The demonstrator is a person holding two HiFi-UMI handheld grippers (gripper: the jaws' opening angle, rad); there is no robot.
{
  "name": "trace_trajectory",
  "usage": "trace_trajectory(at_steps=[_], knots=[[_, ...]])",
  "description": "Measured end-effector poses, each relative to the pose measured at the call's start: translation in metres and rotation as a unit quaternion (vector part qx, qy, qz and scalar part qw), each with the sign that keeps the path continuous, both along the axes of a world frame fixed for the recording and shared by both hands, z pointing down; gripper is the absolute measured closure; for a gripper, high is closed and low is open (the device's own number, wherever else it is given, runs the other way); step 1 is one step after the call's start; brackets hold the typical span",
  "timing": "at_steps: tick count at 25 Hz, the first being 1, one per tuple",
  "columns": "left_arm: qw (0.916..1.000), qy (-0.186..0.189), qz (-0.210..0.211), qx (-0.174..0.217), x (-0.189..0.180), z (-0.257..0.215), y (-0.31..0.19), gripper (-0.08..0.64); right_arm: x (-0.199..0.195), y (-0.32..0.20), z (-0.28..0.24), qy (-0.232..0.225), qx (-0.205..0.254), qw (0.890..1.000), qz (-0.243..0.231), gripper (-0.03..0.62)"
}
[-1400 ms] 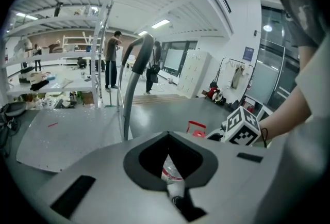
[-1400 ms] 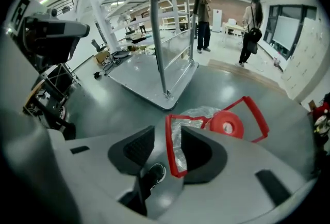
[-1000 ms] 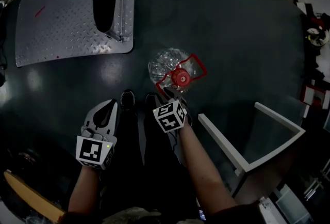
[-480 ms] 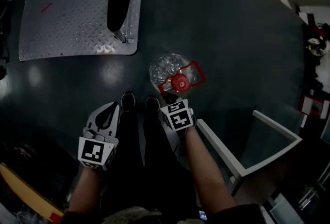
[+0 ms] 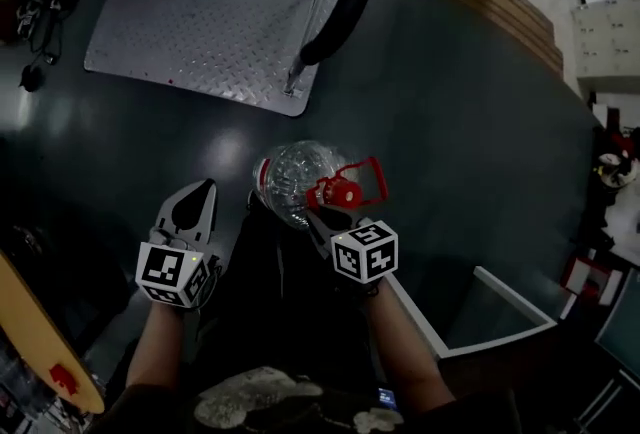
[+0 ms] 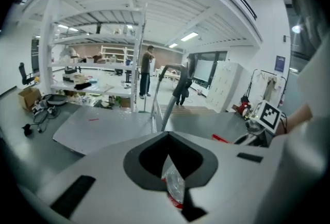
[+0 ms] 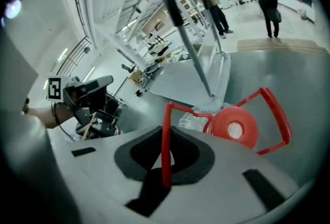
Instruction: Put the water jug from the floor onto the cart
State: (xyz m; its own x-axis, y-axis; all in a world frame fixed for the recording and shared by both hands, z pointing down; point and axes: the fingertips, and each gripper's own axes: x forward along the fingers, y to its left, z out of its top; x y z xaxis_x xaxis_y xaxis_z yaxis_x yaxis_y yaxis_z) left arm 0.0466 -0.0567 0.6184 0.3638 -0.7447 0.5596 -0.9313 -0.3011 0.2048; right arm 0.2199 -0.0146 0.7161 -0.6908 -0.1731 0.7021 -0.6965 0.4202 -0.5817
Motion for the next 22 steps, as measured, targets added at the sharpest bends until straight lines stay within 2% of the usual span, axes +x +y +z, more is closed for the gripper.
trace_trajectory(at_steps=[5, 8, 10, 14, 18, 22], knots=[[0.9976, -0.005, -0.066, 0.017, -0.061, -0.048, 0.025, 0.554, -0.077, 0.022, -0.076, -0.038, 0.036, 0.993, -0.102, 0.565], [0.9960, -0.008, -0.083, 0.033, -0.086, -0.069, 0.033, 0.554, -0.116, 0.018, -0.113, -0.052, 0.062, 0.984, -0.157, 0.565], [0.9954, -0.007, -0.084, 0.046, -0.097, -0.080, 0.035, 0.552, -0.137, 0.010, -0.133, -0.059, 0.074, 0.980, -0.177, 0.565], [0.9940, -0.005, -0.086, 0.068, -0.122, -0.096, 0.044, 0.553, -0.171, -0.001, -0.157, -0.055, 0.093, 0.977, -0.186, 0.565], [0.9911, 0.008, -0.098, 0.090, -0.156, -0.116, 0.044, 0.554, -0.199, -0.018, -0.167, -0.047, 0.096, 0.979, -0.172, 0.565], [0.9879, 0.002, -0.100, 0.118, -0.198, -0.139, 0.030, 0.554, -0.225, -0.060, -0.182, -0.029, 0.126, 0.981, -0.148, 0.565]])
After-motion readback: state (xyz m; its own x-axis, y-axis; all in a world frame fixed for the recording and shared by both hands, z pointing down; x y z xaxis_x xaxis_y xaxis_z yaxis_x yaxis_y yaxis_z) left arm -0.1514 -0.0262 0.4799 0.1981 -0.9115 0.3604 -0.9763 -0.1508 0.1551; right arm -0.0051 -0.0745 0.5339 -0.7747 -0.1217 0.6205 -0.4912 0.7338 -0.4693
